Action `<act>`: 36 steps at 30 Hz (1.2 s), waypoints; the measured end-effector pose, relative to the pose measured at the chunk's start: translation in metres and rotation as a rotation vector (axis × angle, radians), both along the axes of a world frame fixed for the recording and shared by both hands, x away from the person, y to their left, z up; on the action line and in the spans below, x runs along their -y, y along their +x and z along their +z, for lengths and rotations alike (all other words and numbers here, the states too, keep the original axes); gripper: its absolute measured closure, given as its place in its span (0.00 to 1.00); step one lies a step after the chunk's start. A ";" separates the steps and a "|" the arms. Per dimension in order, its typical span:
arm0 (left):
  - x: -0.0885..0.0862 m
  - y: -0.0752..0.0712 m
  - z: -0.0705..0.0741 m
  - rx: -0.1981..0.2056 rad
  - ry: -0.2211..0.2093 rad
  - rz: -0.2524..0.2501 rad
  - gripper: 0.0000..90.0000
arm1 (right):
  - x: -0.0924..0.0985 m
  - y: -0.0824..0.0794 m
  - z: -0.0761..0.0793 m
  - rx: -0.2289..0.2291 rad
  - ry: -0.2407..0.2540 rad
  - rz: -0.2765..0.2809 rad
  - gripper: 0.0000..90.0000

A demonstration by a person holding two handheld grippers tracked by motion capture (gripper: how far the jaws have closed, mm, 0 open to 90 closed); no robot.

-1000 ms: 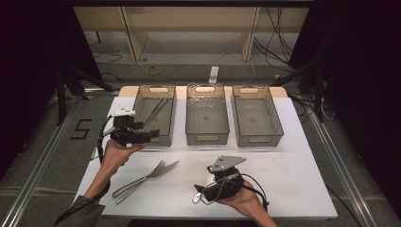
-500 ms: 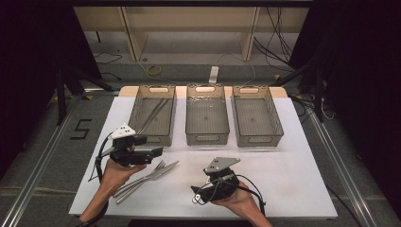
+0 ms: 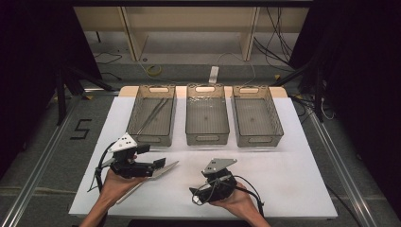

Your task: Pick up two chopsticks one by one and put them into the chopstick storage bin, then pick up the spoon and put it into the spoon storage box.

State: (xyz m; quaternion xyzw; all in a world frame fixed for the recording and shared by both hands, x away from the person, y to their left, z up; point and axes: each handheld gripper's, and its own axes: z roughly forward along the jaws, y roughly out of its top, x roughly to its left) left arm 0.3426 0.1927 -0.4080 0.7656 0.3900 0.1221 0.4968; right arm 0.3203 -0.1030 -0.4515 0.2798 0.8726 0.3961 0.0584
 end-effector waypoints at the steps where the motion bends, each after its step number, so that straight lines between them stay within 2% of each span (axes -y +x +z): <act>1: 0.000 0.000 0.000 -0.003 -0.003 0.003 0.17 | 0.000 0.000 0.000 0.001 -0.004 0.003 0.33; 6: -0.002 -0.001 -0.001 -0.002 -0.005 0.014 0.17 | -0.001 0.000 -0.003 0.003 -0.013 0.012 0.43; 15: -0.001 -0.006 -0.002 0.025 -0.004 0.029 0.17 | -0.001 0.005 -0.010 -0.011 -0.021 0.038 0.74; 18: -0.001 -0.008 -0.002 0.027 0.000 0.025 0.17 | -0.003 0.004 -0.012 -0.009 -0.044 0.054 0.88; 21: -0.001 -0.008 -0.003 0.026 0.007 0.021 0.17 | -0.006 0.003 -0.013 0.013 -0.075 0.067 0.98; 24: -0.002 -0.009 -0.002 0.028 0.006 0.019 0.17 | -0.010 0.003 -0.015 0.008 -0.083 0.072 1.00; 28: 0.000 -0.008 -0.003 0.023 0.005 0.018 0.17 | -0.015 0.003 -0.020 0.000 -0.115 0.113 1.00; 32: 0.001 -0.009 -0.004 0.022 0.012 0.010 0.18 | -0.021 0.001 -0.026 -0.039 -0.146 0.129 1.00; 36: 0.001 -0.008 -0.004 0.021 0.013 0.009 0.18 | -0.023 -0.001 -0.028 -0.051 -0.175 0.155 1.00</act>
